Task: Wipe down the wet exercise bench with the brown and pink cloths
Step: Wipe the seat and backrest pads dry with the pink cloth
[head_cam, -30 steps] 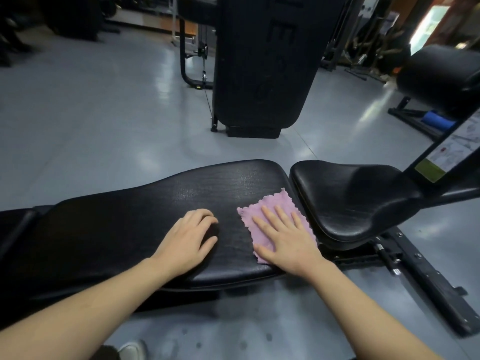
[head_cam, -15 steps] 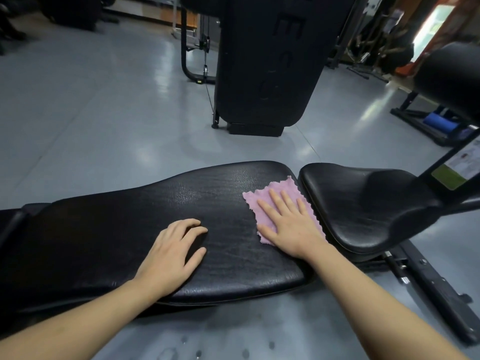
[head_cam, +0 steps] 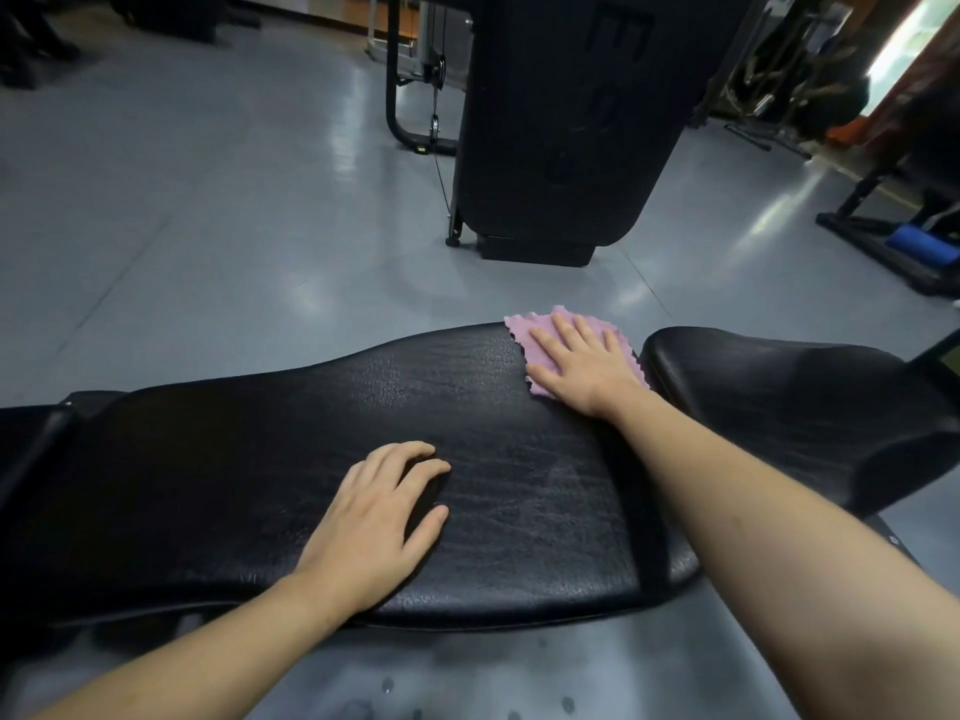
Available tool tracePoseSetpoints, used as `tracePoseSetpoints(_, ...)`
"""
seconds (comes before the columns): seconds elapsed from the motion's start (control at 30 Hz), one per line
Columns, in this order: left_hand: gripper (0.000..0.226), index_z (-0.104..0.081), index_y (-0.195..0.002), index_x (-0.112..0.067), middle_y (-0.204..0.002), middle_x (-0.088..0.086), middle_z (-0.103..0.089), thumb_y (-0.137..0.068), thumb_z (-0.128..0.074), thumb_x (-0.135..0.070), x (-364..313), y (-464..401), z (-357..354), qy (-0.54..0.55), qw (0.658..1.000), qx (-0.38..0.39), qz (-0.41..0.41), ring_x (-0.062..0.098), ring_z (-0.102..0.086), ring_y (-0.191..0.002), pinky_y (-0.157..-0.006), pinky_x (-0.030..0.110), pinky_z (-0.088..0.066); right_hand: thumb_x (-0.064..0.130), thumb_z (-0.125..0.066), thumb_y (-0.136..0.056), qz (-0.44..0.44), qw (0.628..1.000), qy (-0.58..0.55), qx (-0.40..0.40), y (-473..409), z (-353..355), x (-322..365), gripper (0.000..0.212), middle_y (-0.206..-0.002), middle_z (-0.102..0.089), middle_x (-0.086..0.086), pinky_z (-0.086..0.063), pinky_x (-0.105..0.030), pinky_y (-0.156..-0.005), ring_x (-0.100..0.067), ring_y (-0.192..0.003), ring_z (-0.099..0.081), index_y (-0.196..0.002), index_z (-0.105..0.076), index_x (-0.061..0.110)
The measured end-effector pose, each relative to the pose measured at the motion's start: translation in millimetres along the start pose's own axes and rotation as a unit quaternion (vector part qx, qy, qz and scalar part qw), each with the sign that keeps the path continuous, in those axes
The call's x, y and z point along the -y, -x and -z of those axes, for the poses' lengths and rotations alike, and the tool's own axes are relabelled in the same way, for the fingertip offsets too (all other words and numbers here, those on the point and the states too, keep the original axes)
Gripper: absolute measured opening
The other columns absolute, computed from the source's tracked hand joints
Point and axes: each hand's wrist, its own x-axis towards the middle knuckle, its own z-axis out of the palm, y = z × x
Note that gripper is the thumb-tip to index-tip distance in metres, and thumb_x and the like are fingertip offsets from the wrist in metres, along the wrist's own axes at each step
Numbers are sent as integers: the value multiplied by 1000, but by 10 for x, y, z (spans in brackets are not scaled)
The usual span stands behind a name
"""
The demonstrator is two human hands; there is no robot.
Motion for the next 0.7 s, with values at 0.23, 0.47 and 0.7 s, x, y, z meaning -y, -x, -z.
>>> tracePoseSetpoints(0.23,44,-52,-135,-32,-142,-14,-41,-98,-41,-52,7,-10,1,0,1000,0,0,11,-36,-137,-112,25,-23,65,-15,-101,22,999,12,23,121,-35,103,69,-168,17,-3,9,-56,-122,-25,-154,17,-161,2,36)
tracePoseSetpoints(0.47,45,-52,-134,-32,-141,-15,-42,-97,-40,-53,1,-7,23,-3,1000,3,1,9,-35,-136,-111,28,-29,70,6,-84,100,994,27,36,1021,-160,417,84,-168,18,-2,14,-52,-121,-24,-154,19,-160,6,36)
tracePoseSetpoints(0.7,46,-52,-134,-32,-140,-14,-43,-96,-38,-54,-56,-10,63,-7,1000,11,10,10,-36,-135,-110,27,-28,57,-28,-102,173,983,37,-46,1961,-442,516,61,-163,-33,-9,-16,-54,-112,-34,-149,-32,-155,-39,26)
